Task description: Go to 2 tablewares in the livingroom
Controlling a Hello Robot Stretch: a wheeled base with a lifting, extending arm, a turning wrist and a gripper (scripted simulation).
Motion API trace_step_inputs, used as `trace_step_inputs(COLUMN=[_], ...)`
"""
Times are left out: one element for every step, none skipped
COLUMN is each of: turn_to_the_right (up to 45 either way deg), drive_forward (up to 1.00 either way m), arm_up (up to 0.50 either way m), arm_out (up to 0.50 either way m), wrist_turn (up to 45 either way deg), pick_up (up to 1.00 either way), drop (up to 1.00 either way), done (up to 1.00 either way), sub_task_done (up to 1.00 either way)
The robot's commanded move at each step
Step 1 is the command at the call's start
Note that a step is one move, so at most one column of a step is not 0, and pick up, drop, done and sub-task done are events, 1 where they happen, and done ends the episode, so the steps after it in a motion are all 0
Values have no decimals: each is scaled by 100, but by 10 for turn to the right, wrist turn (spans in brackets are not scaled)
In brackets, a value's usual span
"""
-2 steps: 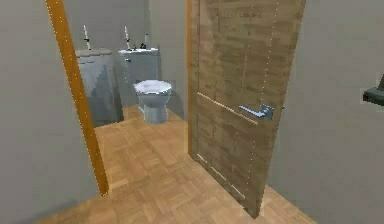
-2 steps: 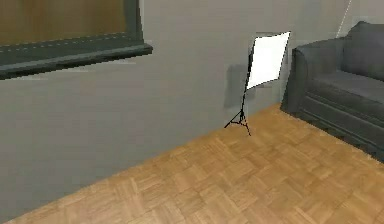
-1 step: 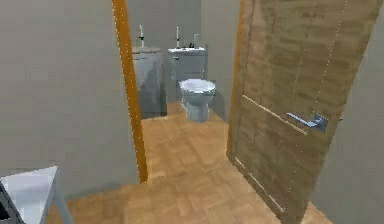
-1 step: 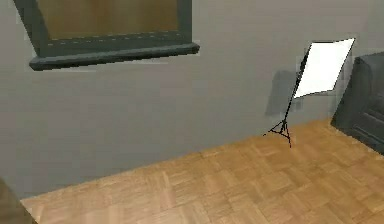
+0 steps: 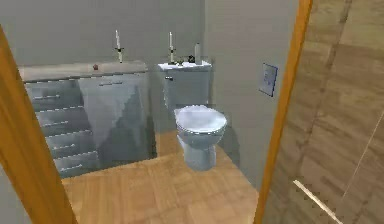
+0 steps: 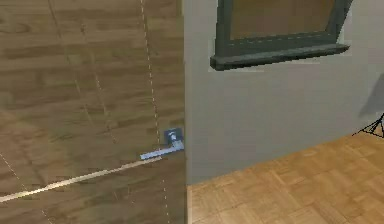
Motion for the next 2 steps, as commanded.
trace_step_inputs(turn_to_the_right=[0,-450], drive_forward=[60,0], arm_up=[0,0], arm_out=[0,0], wrist_turn=[0,0], pick_up=[0,0], drop=[0,0], done=[0,0], sub_task_done=[0,0])
